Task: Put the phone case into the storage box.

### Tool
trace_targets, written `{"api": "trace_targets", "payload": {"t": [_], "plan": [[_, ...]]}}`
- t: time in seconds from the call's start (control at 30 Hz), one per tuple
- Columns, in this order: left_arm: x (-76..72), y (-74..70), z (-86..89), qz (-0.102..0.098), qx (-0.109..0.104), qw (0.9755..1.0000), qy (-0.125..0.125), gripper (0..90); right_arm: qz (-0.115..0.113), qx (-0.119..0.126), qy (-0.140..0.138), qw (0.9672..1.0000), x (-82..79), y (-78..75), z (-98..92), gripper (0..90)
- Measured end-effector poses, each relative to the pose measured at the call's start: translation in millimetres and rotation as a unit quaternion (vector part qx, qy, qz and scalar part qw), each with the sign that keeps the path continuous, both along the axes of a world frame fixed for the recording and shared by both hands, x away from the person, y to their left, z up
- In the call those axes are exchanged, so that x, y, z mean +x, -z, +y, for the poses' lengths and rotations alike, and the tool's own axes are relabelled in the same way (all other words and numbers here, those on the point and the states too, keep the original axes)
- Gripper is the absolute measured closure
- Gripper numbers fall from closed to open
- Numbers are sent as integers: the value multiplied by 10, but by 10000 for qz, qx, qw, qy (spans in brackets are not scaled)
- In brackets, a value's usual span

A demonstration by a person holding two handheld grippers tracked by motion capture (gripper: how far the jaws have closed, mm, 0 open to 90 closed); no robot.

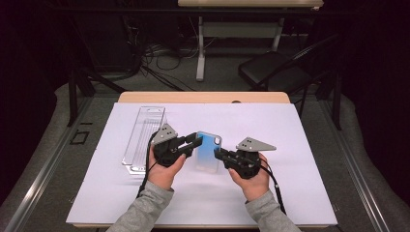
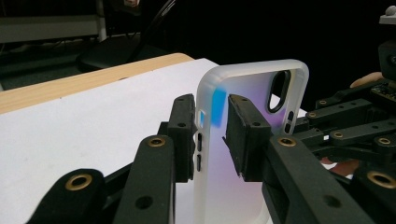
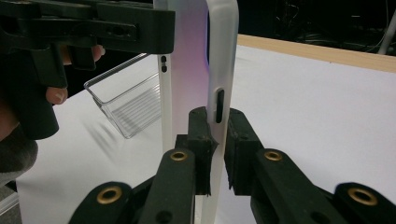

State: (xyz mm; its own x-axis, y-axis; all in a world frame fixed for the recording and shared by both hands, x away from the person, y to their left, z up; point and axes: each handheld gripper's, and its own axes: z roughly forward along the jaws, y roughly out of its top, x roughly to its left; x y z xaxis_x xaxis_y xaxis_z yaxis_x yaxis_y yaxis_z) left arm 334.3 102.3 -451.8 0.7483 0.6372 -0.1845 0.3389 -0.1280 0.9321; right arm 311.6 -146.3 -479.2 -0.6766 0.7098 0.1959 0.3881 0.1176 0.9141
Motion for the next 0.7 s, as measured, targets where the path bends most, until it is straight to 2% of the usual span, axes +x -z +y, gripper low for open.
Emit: {"api": "trace_targets", "payload": {"t": [0.3,0.37,0.7], "plan": [[-2,-6,9,-50,8,10000,-54,758,-2,5,10,10000,-1,0,1,823],[2,-7,14,-40,7,10000,7,761,-2,7,11,10000,0,0,0,823],[16,6,-10,-77,46,9999,-125,774,-34,-57,128,9999,-8,0,4,823]]}}
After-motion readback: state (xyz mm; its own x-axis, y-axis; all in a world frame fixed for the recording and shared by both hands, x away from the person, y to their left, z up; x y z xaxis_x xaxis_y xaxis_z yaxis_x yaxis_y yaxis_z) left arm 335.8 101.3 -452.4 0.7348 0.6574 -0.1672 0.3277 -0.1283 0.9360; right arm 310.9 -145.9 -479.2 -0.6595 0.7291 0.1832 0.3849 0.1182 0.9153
